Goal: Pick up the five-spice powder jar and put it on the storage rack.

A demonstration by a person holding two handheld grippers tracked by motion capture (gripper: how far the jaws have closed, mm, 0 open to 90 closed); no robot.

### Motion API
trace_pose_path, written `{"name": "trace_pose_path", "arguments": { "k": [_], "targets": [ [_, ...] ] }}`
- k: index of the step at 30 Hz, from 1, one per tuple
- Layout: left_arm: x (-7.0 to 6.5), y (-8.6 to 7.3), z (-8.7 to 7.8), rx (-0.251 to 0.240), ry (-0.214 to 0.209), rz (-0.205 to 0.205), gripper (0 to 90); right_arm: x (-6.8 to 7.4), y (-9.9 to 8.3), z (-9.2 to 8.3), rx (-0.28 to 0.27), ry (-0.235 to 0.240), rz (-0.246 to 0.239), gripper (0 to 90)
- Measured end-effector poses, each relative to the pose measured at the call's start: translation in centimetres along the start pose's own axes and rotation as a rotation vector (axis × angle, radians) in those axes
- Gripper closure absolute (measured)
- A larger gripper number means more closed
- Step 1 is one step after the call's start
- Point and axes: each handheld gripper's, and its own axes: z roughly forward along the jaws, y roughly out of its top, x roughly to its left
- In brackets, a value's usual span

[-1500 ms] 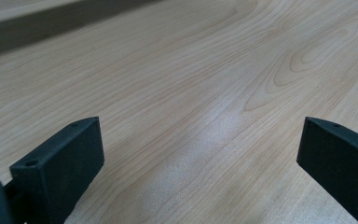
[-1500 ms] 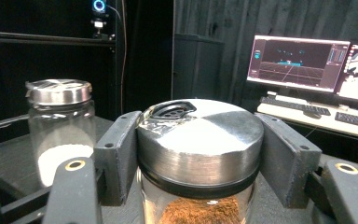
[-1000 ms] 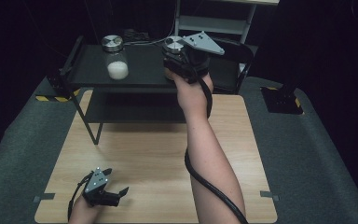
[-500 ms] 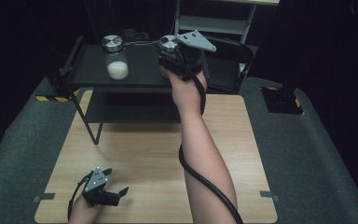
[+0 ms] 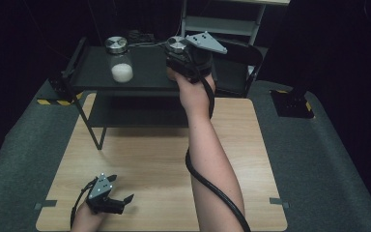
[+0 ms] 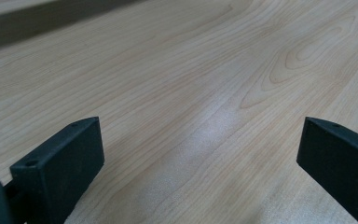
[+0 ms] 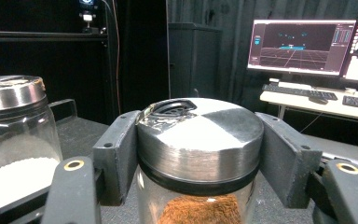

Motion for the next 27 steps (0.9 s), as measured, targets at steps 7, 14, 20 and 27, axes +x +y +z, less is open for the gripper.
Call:
{"name": "trace_pose_path", "arguments": {
  "k": [7, 14, 20, 27],
  "targets": [
    [-0.19, 0.07, 0.04, 0.004, 0.007, 0.008, 0.8, -0.07, 0.20, 0.20, 0.009, 0.003, 0.003, 34.4],
    [-0.19, 0.01, 0.02, 0.000, 0.008, 0.003, 0.8, -0.08, 0.49, 0.27, 0.023, 0.004, -0.003, 33.7],
    [-0.16, -0.01, -0.01, 0.000, 0.008, 0.003, 0.8, -0.02, 0.62, 0.38, 0.036, 0.001, 0.008, 28.4],
    [0.01, -0.01, -0.02, 0.000, 0.003, -0.006, 0.8, 0.07, 0.66, 0.26, 0.043, 0.004, 0.002, 17.1]
  ]
}}
